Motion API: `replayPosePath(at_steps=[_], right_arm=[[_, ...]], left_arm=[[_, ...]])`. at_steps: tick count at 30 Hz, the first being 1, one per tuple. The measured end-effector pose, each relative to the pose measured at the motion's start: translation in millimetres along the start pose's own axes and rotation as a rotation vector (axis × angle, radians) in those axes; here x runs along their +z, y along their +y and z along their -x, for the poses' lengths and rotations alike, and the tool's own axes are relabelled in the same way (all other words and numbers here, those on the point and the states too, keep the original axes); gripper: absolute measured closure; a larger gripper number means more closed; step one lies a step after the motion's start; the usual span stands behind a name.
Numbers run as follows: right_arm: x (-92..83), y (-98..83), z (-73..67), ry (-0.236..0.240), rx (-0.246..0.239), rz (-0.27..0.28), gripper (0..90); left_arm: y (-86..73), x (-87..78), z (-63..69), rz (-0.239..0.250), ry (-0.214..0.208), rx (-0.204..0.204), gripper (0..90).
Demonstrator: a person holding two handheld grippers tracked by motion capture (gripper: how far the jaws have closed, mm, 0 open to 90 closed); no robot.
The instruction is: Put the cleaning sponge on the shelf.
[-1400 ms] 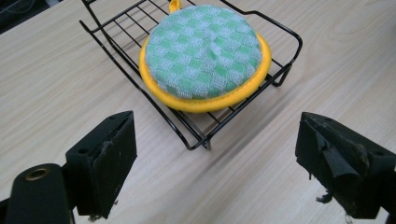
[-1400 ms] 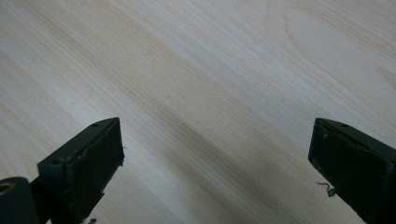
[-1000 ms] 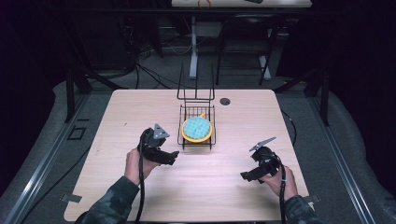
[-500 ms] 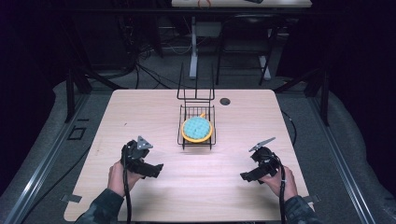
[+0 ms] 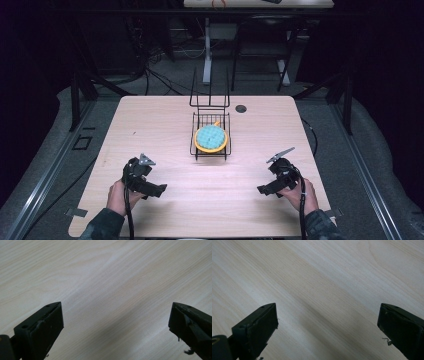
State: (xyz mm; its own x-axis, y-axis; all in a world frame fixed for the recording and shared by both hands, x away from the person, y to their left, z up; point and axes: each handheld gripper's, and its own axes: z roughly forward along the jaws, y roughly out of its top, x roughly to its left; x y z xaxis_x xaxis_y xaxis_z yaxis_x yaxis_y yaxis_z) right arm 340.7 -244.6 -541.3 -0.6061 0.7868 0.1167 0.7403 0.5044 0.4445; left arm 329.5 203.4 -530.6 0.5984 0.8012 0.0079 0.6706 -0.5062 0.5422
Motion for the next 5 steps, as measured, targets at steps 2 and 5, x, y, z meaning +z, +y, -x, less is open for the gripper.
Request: replayPosePath(at_steps=[2, 5], right_arm=[[-0.6, -0.5, 0.1, 0.005, 0.006, 0.007, 2.5], [-1.2, -1.0, 0.9, -0.008, -0.001, 0.004, 2.8]], left_arm=[[-0.4, 1.4, -0.8, -0.008, -0.012, 0.005, 0.0], [-1.0, 2.3, -2.9, 0.006, -0.031, 0.003, 0.0]])
